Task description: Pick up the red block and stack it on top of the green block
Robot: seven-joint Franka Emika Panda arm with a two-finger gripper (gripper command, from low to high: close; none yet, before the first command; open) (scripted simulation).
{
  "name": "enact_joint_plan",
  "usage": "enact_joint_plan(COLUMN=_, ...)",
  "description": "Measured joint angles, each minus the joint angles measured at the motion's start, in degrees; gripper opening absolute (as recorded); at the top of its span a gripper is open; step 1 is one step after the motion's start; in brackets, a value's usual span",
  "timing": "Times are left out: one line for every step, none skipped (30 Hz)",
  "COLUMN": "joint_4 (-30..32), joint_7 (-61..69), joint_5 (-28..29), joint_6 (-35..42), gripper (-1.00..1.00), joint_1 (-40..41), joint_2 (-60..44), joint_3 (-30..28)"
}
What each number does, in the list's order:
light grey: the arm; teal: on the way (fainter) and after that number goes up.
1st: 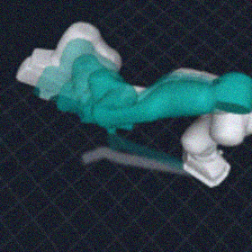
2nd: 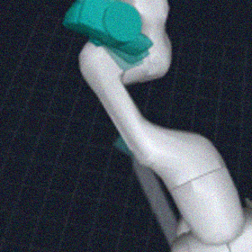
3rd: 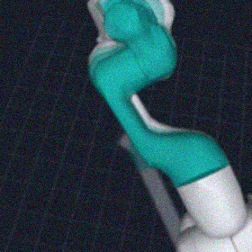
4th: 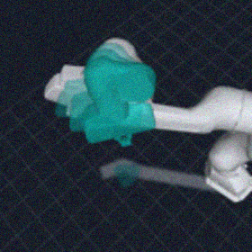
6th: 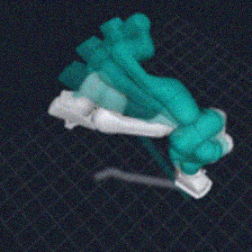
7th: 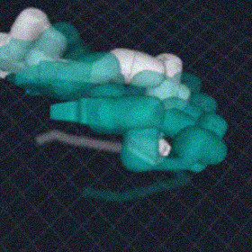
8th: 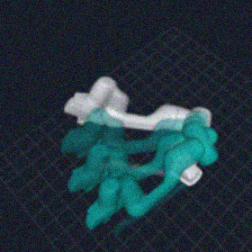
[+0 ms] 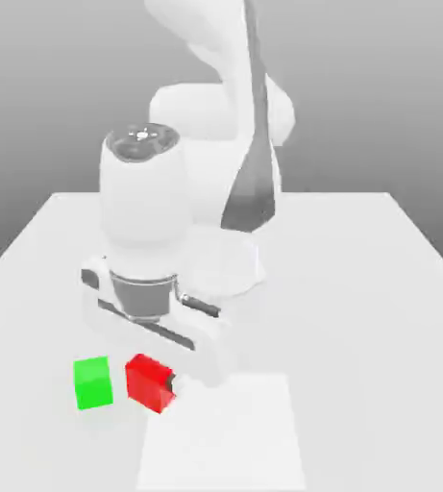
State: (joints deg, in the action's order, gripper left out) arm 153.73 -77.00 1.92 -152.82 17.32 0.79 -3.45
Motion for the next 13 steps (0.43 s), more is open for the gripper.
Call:
enact_joint_plan(joint_4=1.5, joint_7=-2.0, joint_5=-0.1, joint_6=0.1, gripper=-1.00, joint_1=2.1, joint_2=1.6, joint_3=-0.7)
enact_joint_plan(joint_4=3.0, joint_7=-4.0, joint_5=-0.1, joint_6=0.1, gripper=-1.00, joint_1=3.7, joint_2=3.2, joint_3=-1.4)
enact_joint_plan(joint_4=4.5, joint_7=-5.9, joint_5=-0.2, joint_6=0.1, gripper=-1.00, joint_1=5.1, joint_2=4.8, joint_3=-2.1)
enact_joint_plan(joint_4=5.2, joint_7=-6.8, joint_5=-0.4, joint_6=-0.9, gripper=-1.00, joint_1=5.6, joint_2=4.5, joint_3=-2.6)
enact_joint_plan(joint_4=5.5, joint_7=-7.0, joint_5=-0.7, joint_6=-2.4, gripper=-1.00, joint_1=5.9, joint_2=3.3, joint_3=-2.8)
enact_joint_plan(joint_4=5.6, joint_7=-7.0, joint_5=-1.1, joint_6=-4.1, gripper=-1.00, joint_1=5.7, joint_2=1.7, joint_3=-3.1)
enact_joint_plan(joint_4=5.6, joint_7=-6.8, joint_5=-1.6, joint_6=-6.0, gripper=-1.00, joint_1=5.7, joint_2=-0.2, joint_3=-3.2)
enact_joint_plan(joint_4=5.5, joint_7=-6.3, joint_5=-2.3, joint_6=-7.9, gripper=-1.00, joint_1=5.9, joint_2=-2.2, joint_3=-2.9)
enact_joint_plan(joint_4=5.5, joint_7=-5.8, joint_5=-3.1, joint_6=-9.8, gripper=-1.00, joint_1=6.0, joint_2=-4.2, joint_3=-2.5)
enact_joint_plan(joint_4=5.4, joint_7=-5.3, joint_5=-3.8, joint_6=-11.5, gripper=1.00, joint_1=6.1, joint_2=-6.0, joint_3=-2.2)
enact_joint_plan(joint_4=5.4, joint_7=-5.3, joint_5=-3.8, joint_6=-11.5, gripper=1.00, joint_1=6.1, joint_2=-6.0, joint_3=-2.2)
enact_joint_plan(joint_4=5.4, joint_7=-5.3, joint_5=-3.8, joint_6=-11.5, gripper=1.00, joint_1=6.1, joint_2=-6.0, joint_3=-2.2)
enact_joint_plan(joint_4=5.4, joint_7=-5.3, joint_5=-3.8, joint_6=-11.5, gripper=1.00, joint_1=6.1, joint_2=-6.0, joint_3=-2.2)
